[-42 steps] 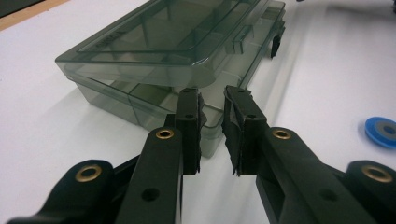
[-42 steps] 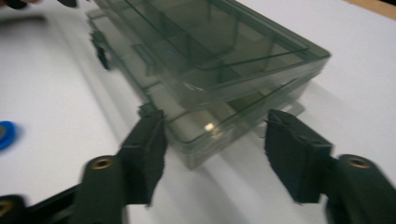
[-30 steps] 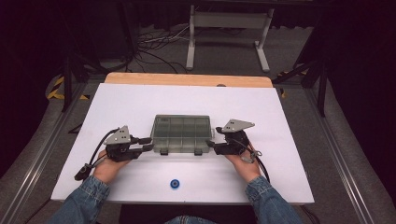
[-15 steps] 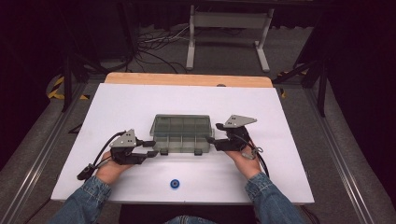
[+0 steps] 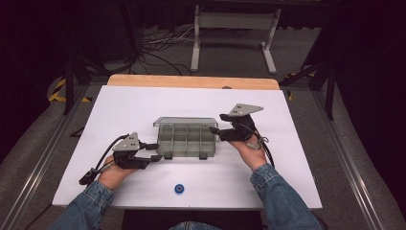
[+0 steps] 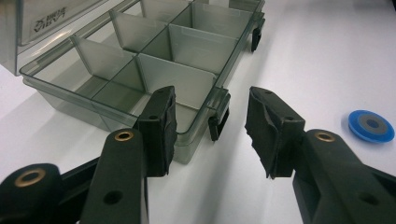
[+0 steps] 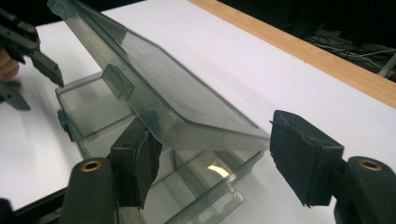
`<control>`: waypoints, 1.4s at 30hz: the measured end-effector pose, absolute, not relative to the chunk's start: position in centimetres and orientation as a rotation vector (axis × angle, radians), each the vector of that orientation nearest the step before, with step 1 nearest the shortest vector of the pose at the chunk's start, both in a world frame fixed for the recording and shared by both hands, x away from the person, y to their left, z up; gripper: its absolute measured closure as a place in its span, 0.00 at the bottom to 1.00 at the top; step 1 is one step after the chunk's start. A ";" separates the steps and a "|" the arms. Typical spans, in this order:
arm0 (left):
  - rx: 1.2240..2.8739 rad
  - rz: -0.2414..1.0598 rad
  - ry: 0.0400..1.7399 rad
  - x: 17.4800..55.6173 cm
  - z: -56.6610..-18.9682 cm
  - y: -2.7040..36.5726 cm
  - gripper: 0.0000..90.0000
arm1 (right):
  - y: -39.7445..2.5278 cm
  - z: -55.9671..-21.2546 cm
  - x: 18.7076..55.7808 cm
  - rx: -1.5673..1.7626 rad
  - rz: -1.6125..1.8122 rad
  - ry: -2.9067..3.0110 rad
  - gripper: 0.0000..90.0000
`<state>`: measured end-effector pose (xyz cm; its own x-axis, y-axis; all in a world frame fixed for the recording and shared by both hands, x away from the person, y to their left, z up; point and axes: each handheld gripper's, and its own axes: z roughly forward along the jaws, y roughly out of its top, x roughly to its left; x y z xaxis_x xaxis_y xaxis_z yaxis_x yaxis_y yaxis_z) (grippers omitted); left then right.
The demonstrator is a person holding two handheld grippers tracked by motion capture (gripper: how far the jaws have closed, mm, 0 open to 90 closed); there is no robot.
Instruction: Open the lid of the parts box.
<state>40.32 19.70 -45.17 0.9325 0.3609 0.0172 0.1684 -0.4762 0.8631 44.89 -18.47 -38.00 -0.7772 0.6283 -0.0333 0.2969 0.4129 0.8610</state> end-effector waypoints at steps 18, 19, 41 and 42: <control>2.106 0.221 0.438 40.6 -45.4 19.9 0.53 | -17.0 -36.0 48.3 0.787 1.324 2.301 0.46; 2.105 0.230 0.433 40.6 -45.4 19.9 0.53 | -17.0 -35.9 48.5 0.786 1.324 2.299 0.46; 2.043 0.229 0.352 39.7 -44.6 19.5 0.55 | -17.0 -35.6 51.2 0.865 1.359 2.252 0.50; 2.063 0.217 0.343 39.7 -44.8 19.2 0.55 | -17.0 -35.8 51.4 0.875 1.357 2.252 0.50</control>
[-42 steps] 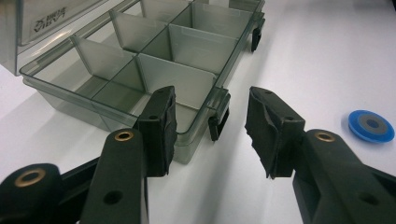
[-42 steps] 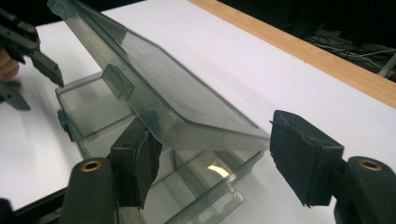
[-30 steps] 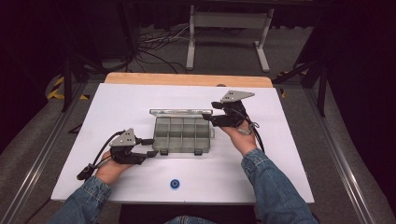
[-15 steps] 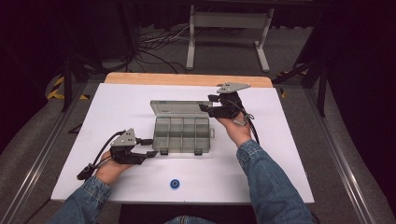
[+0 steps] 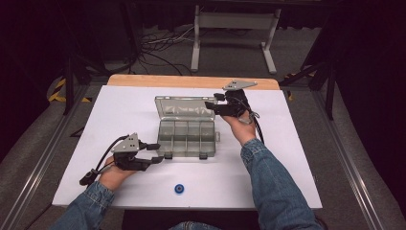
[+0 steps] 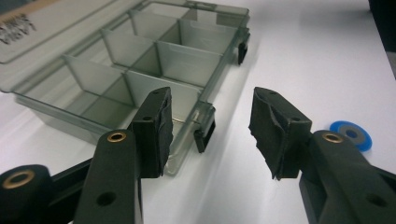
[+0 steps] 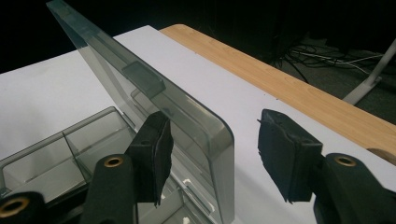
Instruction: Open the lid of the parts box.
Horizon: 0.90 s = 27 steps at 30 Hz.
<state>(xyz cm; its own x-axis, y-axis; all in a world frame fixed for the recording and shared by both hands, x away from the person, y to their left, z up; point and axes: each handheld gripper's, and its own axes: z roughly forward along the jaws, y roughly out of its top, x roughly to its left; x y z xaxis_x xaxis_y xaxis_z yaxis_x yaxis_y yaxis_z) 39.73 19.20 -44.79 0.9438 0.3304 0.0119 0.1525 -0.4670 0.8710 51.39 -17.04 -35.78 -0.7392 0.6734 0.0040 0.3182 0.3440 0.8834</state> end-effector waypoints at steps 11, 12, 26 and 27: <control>2.095 0.202 0.364 40.0 -45.2 19.0 0.56 | -17.3 -36.4 52.3 0.914 1.357 2.250 0.53; 2.096 0.203 0.363 40.0 -45.2 19.0 0.56 | -17.2 -36.5 52.4 0.917 1.353 2.259 0.56; 2.107 0.237 0.344 39.9 -45.3 18.8 0.56 | -16.7 -37.9 53.5 0.902 1.265 2.300 0.71; 2.107 0.238 0.344 39.9 -45.3 18.8 0.56 | -16.6 -38.0 53.6 0.912 1.259 2.303 0.71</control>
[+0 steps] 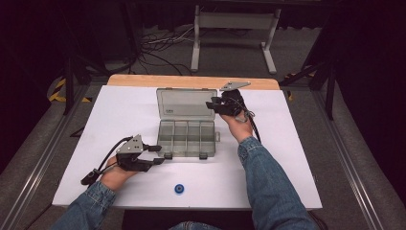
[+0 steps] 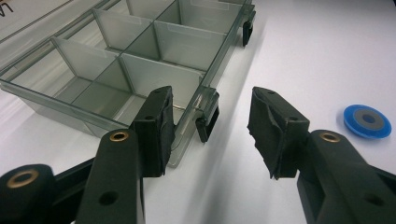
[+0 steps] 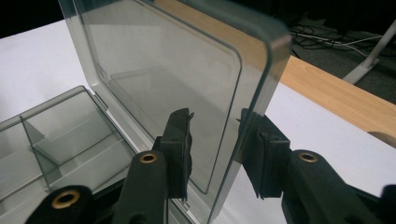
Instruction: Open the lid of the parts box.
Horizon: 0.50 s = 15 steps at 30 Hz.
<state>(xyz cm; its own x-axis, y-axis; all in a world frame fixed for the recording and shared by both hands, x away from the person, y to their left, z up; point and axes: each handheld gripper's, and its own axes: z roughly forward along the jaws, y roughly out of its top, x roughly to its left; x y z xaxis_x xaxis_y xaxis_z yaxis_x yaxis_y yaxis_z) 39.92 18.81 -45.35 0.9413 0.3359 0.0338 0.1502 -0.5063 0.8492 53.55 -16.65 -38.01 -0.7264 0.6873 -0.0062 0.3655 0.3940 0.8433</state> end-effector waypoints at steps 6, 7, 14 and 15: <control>2.110 0.251 0.338 39.9 -45.4 18.8 0.57 | -16.6 -38.3 53.9 0.928 1.254 2.290 0.70; 2.112 0.254 0.335 39.9 -45.4 18.8 0.57 | -16.6 -38.3 54.0 0.930 1.250 2.289 0.70; 2.111 0.260 0.333 39.9 -45.4 18.8 0.58 | -16.3 -38.9 54.3 0.939 1.227 2.296 0.65; 2.112 0.261 0.332 39.9 -45.4 18.8 0.58 | -16.3 -39.0 54.4 0.937 1.225 2.295 0.65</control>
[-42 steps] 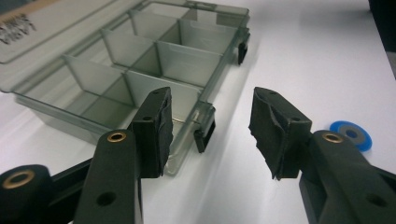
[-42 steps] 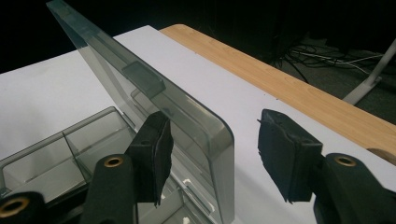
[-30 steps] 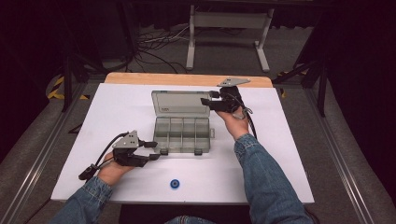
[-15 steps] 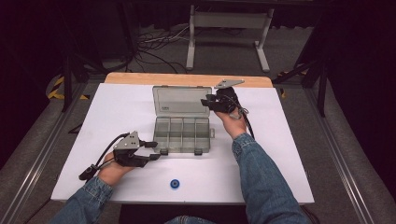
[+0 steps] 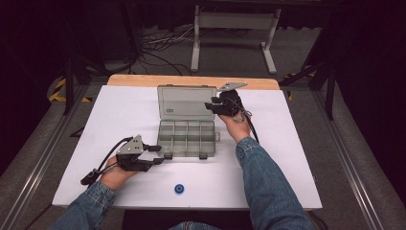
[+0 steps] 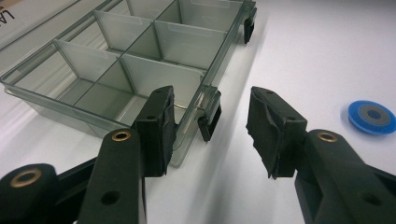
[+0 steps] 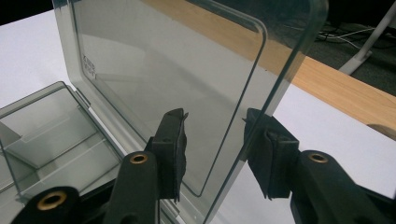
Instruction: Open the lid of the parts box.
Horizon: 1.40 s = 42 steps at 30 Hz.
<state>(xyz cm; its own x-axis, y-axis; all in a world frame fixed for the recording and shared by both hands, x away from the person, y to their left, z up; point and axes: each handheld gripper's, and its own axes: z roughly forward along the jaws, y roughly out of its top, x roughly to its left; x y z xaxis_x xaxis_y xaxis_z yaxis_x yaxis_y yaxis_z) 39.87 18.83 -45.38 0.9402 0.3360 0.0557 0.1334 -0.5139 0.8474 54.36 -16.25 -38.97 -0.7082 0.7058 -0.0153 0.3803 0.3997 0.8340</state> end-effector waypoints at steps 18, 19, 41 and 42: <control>2.105 0.238 0.340 39.9 -45.4 18.9 0.57 | -15.8 -40.6 55.3 0.978 1.194 2.304 0.50; 2.106 0.240 0.341 39.9 -45.4 18.9 0.57 | -15.7 -40.7 55.3 0.979 1.190 2.306 0.49; 2.107 0.238 0.338 39.9 -45.3 19.0 0.56 | -15.6 -43.0 56.4 1.033 1.175 2.358 0.33; 2.105 0.227 0.344 39.9 -45.4 19.0 0.56 | -15.6 -43.1 56.4 1.038 1.173 2.362 0.33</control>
<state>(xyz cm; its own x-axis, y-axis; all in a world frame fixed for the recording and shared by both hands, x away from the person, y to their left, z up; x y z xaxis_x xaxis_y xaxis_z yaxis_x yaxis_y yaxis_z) 39.90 18.97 -45.37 0.9431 0.3316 0.0258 0.1537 -0.5032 0.8504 56.43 -15.56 -43.08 -0.6908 0.7217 0.0439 0.4710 0.4031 0.7847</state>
